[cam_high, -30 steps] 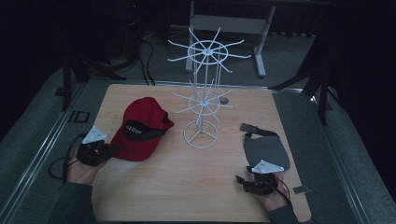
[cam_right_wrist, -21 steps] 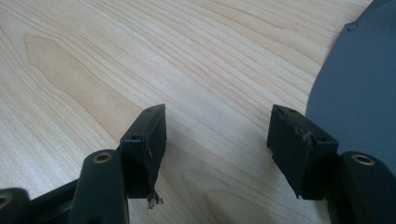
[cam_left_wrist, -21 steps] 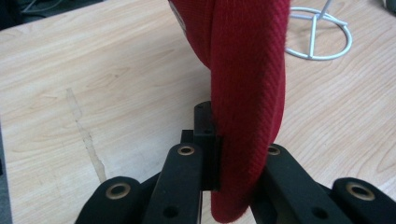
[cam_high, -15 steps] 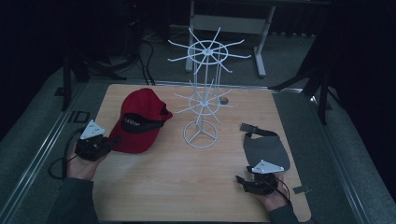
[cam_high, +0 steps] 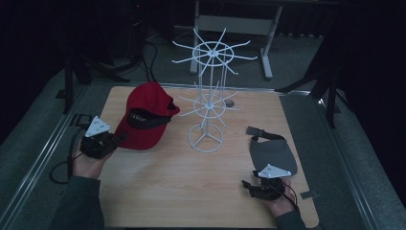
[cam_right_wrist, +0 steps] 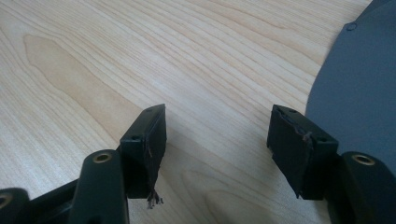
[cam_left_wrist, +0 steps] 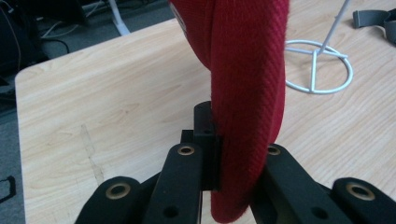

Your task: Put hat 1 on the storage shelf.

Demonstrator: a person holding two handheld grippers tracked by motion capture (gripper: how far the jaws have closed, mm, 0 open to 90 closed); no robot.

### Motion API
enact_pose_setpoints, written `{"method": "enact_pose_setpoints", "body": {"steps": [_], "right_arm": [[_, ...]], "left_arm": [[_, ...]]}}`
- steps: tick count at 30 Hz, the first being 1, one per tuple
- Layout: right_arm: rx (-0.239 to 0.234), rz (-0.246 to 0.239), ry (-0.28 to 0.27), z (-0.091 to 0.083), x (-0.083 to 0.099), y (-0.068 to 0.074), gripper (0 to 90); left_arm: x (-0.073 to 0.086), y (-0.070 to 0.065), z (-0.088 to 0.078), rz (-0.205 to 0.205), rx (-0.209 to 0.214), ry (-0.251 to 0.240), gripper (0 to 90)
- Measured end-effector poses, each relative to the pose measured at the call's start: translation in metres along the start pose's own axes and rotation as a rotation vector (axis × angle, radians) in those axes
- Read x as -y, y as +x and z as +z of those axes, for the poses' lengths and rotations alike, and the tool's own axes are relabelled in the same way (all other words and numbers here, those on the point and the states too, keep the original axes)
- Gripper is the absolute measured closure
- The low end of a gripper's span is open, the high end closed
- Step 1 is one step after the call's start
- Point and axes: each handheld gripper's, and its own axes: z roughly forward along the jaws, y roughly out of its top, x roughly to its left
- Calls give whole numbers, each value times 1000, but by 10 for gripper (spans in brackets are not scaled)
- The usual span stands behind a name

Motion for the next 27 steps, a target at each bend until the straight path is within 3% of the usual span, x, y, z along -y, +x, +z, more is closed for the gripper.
{"method": "enact_pose_setpoints", "body": {"steps": [6, 27], "right_arm": [[0, 1, 0, 0, 0, 0, 374], [0, -1, 0, 0, 0, 0, 373]], "left_arm": [[-4, -1, 1, 13, -2, -1, 860], [-15, 6, -5, -3, -64, -58, 860]]}}
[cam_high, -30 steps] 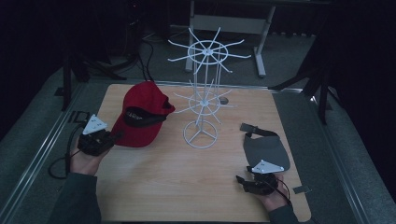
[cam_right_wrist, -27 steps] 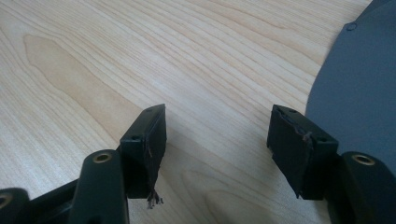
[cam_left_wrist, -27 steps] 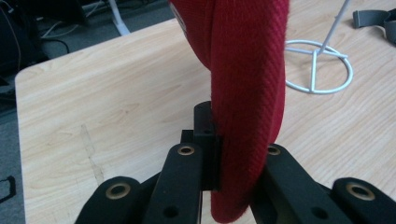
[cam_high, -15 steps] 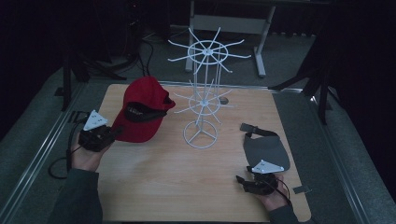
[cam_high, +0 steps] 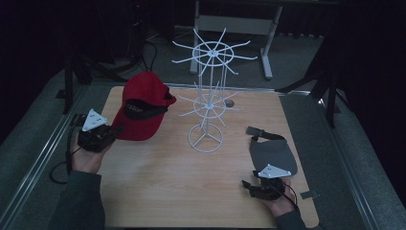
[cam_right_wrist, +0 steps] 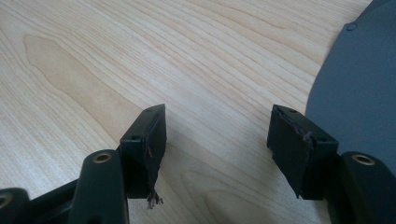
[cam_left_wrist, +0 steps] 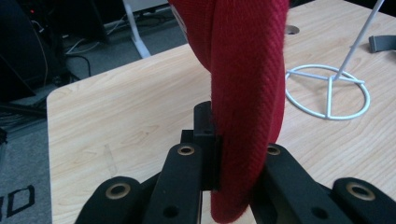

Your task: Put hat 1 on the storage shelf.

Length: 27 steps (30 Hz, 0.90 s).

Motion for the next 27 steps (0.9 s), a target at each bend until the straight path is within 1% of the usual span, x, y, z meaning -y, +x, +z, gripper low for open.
{"method": "enact_pose_setpoints", "body": {"steps": [10, 27], "right_arm": [[0, 0, 0, 0, 0, 0, 373], [0, -1, 0, 0, 0, 0, 372]], "left_arm": [[-11, 1, -3, 3, -22, -26, 860], [-29, 4, -9, 10, -46, -64, 860]]}}
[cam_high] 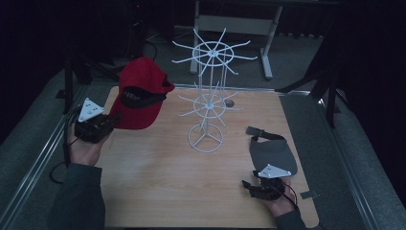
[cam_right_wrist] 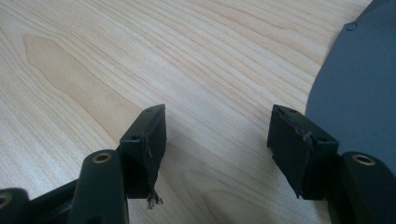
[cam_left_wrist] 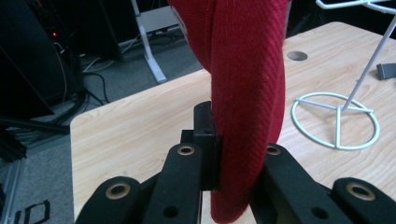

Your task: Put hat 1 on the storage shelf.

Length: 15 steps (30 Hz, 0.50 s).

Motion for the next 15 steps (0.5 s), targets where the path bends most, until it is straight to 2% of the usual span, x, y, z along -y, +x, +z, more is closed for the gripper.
{"method": "enact_pose_setpoints", "body": {"steps": [15], "right_arm": [[1, 1, -2, 0, 0, 0, 371]], "left_arm": [[-17, 1, -6, 7, -14, -35, 860]]}}
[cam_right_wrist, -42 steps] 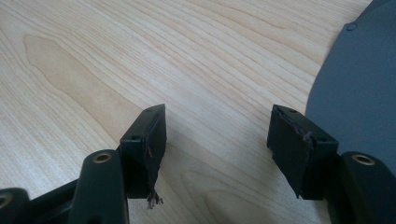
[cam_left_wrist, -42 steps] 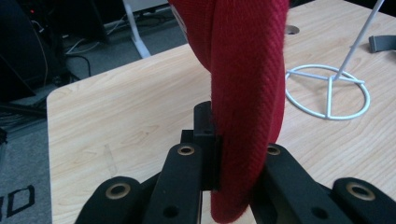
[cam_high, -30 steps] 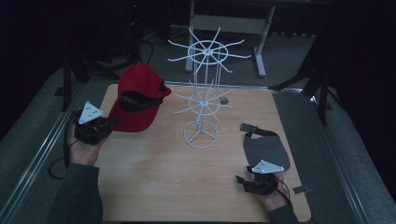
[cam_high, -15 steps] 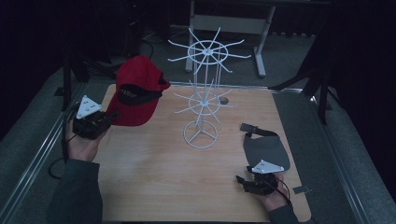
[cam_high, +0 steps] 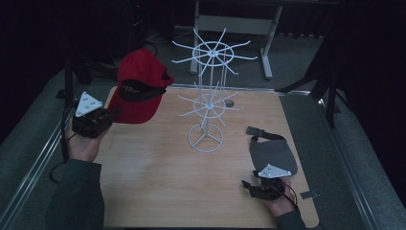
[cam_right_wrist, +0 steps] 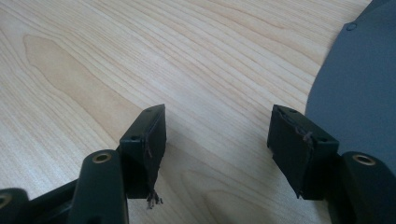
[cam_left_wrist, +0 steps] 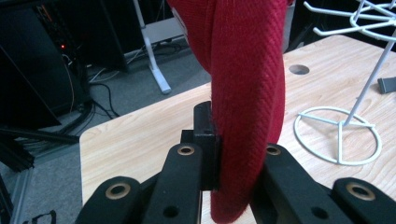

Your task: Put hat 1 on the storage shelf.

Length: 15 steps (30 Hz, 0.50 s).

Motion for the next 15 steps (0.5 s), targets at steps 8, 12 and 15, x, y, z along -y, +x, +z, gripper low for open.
{"method": "enact_pose_setpoints", "body": {"steps": [8, 12, 15], "right_arm": [[0, 1, 0, 0, 0, 0, 371], [1, 1, 0, 0, 0, 0, 371], [1, 1, 0, 0, 0, 0, 371]], "left_arm": [[-7, 0, -2, -2, -3, -23, 859], [-10, 0, -2, -11, -1, -37, 859], [-12, -1, -2, -6, 3, -40, 859]]}}
